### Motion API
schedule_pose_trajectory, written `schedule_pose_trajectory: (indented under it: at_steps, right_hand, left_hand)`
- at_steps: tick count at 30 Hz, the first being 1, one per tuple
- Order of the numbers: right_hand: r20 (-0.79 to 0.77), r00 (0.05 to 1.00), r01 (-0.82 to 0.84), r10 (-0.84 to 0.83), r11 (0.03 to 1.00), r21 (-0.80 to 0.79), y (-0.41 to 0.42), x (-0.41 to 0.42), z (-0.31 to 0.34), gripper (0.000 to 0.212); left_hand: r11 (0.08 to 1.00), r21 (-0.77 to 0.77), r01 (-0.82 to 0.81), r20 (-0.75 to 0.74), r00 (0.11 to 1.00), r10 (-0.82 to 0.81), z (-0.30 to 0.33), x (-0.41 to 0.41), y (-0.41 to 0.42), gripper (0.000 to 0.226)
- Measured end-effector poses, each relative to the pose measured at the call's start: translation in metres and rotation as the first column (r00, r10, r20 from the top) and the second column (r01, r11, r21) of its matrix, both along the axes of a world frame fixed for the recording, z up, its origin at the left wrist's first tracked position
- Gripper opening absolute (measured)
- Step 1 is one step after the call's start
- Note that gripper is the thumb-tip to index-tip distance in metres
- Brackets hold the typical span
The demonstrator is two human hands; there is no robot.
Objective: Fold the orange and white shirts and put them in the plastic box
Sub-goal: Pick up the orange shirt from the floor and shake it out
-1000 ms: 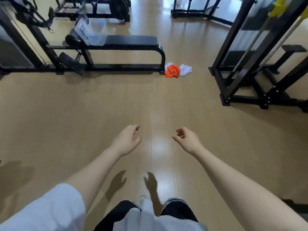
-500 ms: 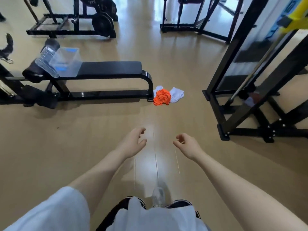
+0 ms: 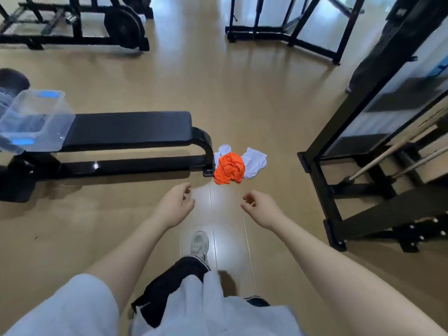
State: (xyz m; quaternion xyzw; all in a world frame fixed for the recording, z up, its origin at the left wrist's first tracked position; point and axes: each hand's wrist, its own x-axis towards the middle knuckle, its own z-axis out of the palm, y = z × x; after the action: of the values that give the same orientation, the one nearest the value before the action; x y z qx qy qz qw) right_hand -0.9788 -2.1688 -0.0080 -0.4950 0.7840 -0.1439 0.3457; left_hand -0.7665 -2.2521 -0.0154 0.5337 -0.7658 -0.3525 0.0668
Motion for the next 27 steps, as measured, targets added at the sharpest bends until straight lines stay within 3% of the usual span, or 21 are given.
schedule_pose_trajectory:
  at_steps: [8,13,16,21,27]
  right_hand:
    - [0.041,0.978,0.205,-0.206,0.978,0.037,-0.159,-0.101,-0.001,0.025]
    - [0.06,0.97,0.224,-0.234,0.964,0.141,-0.244,-0.173,-0.034,0.022]
    - [0.05,0.982,0.169,-0.183,0.963,0.211,-0.306,-0.221,-0.059,0.02]
    - [0.084,0.988,0.096,-0.128,0.945,0.314,-0.41,-0.3,-0.116,0.023]
    - [0.123,0.99,-0.004,-0.062,0.88,0.476,-0.484,-0.348,-0.231,0.015]
  left_hand:
    - [0.979,0.048,0.198,0.036,0.979,-0.2,0.021,-0.132,-0.2,0.041]
    - [0.949,0.153,0.277,0.018,0.959,-0.283,-0.011,-0.215,-0.29,0.046]
    - [0.956,0.196,0.217,0.007,0.975,-0.223,-0.04,-0.263,-0.338,0.038]
    - [0.948,0.319,0.0,0.027,1.0,-0.008,-0.099,-0.336,-0.411,0.042]
    - [0.886,0.435,-0.161,0.072,0.987,0.144,-0.212,-0.393,-0.477,0.046]
